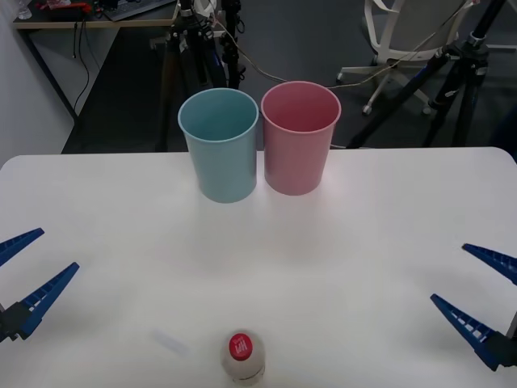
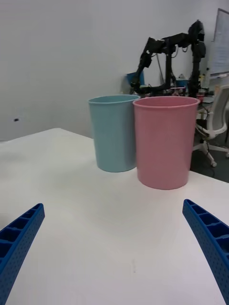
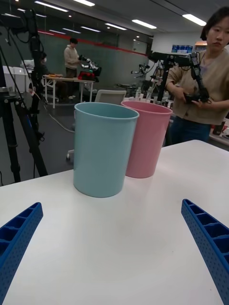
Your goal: Grasp the object on the table and drop it into the matching bin: aluminum can to the light blue bin, PET bottle to the pink bin.
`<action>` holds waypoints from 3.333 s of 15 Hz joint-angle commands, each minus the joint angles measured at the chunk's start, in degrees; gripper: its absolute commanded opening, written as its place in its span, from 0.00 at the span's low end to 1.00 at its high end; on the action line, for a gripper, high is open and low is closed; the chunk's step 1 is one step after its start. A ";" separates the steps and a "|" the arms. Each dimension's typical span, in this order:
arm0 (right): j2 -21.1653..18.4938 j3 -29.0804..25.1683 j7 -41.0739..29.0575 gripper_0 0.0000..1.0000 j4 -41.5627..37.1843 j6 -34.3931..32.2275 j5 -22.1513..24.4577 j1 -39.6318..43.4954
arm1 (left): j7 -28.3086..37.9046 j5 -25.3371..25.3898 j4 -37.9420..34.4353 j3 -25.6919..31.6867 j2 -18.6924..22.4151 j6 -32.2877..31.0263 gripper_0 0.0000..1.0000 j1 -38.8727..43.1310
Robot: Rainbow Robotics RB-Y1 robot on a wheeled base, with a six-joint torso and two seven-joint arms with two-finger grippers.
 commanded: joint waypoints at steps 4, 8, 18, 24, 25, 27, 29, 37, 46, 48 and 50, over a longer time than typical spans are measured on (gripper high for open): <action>-8.10 9.93 14.60 1.00 4.82 -5.73 -5.27 0.29 | 0.00 0.00 0.00 0.00 0.00 0.00 1.00 -0.01; -9.41 11.42 17.59 1.00 5.53 -7.92 -5.18 1.35 | 0.00 0.00 0.00 0.00 0.00 0.00 1.00 -0.01; -12.23 35.24 23.21 1.00 5.70 1.92 -5.27 -7.53 | 0.00 0.00 0.00 0.00 0.00 0.00 1.00 -0.01; -10.20 45.61 26.73 1.00 5.70 9.13 -5.18 -11.66 | 0.00 0.00 0.00 0.00 0.00 0.00 1.00 -0.01; -9.59 46.58 27.08 1.00 5.70 10.09 -4.92 -12.01 | 0.00 0.00 0.00 0.00 0.00 0.00 1.00 -0.01; -6.86 46.84 27.34 1.00 5.70 11.50 -2.28 -12.19 | 0.00 0.00 0.00 0.00 0.00 0.00 1.00 -0.01; -3.17 47.02 27.34 1.00 9.13 11.15 0.01 -13.59 | 0.00 0.00 0.00 0.00 0.00 0.00 1.00 -0.01; 2.45 49.39 26.90 1.00 13.35 12.29 4.93 -17.20 | 0.00 0.00 0.00 0.00 0.00 0.00 1.00 -0.01; 5.70 51.50 26.38 1.00 13.35 15.28 5.81 -18.51 | 0.00 0.00 0.00 0.00 0.00 0.00 1.00 -0.01; 6.06 51.59 26.29 1.00 13.35 15.46 5.81 -18.69 | 0.00 0.00 0.00 0.00 0.00 0.00 1.00 -0.01; 6.14 51.59 26.38 1.00 13.17 15.46 5.98 -18.69 | 0.00 0.00 0.00 0.00 0.00 0.00 1.00 -0.01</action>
